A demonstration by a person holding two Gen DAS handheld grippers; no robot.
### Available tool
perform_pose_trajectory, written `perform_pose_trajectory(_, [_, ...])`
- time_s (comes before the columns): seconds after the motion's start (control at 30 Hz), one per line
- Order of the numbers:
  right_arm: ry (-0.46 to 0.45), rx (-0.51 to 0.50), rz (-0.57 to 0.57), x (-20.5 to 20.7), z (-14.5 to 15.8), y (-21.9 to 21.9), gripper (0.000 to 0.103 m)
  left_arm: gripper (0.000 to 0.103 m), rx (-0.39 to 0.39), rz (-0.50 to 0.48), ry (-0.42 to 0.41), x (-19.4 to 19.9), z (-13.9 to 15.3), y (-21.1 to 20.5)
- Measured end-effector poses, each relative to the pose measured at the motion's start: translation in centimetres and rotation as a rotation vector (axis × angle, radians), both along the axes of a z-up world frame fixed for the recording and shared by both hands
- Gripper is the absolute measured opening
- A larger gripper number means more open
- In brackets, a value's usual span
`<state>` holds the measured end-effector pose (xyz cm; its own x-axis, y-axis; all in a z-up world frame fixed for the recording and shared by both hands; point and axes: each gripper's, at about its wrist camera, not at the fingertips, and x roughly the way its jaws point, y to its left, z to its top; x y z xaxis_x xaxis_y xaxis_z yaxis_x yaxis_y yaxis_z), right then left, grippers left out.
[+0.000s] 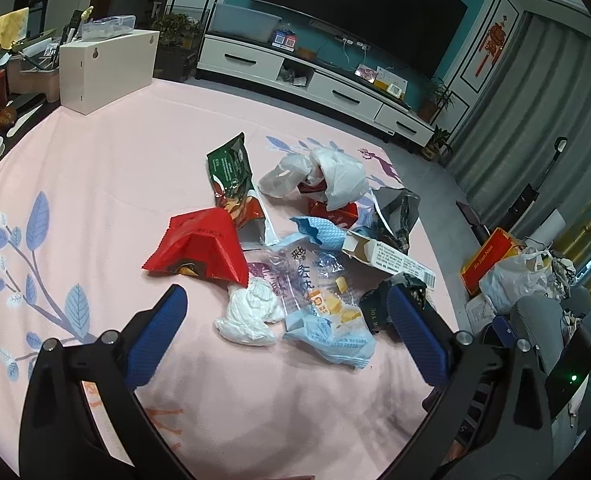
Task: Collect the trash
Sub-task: 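Move both tools back over the remaining trash on the table, then grasp the white tissue with the left tool while the right tool grasps the dark green bag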
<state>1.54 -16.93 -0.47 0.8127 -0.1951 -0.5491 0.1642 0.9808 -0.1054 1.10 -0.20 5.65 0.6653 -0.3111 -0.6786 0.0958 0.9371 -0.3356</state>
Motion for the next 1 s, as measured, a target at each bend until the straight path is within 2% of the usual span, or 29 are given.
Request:
perform_pose_trajectory(0.5, [0.006, 0.007, 0.004, 0.0, -0.1, -0.1, 0.1, 0.1, -0.006, 0.002, -0.012, 0.0, 0.0, 0.1])
perform_pose_trajectory(0.7, [0.009, 0.026, -0.013, 0.0, 0.0, -0.7, 0.1, 0.1, 0.022, 0.014, -0.013, 0.1, 0.0, 0.3])
perform_pose_trajectory(0.87, [0.008, 0.052, -0.018, 0.0, 0.0, -1.2, 0.1, 0.1, 0.015, 0.052, 0.004, 0.4, -0.3, 1.1])
perform_pose_trajectory(1.0, [0.029, 0.091, -0.01, 0.1, -0.2, -1.5, 0.1, 0.1, -0.005, 0.021, 0.044, 1.0, -1.1, 0.9])
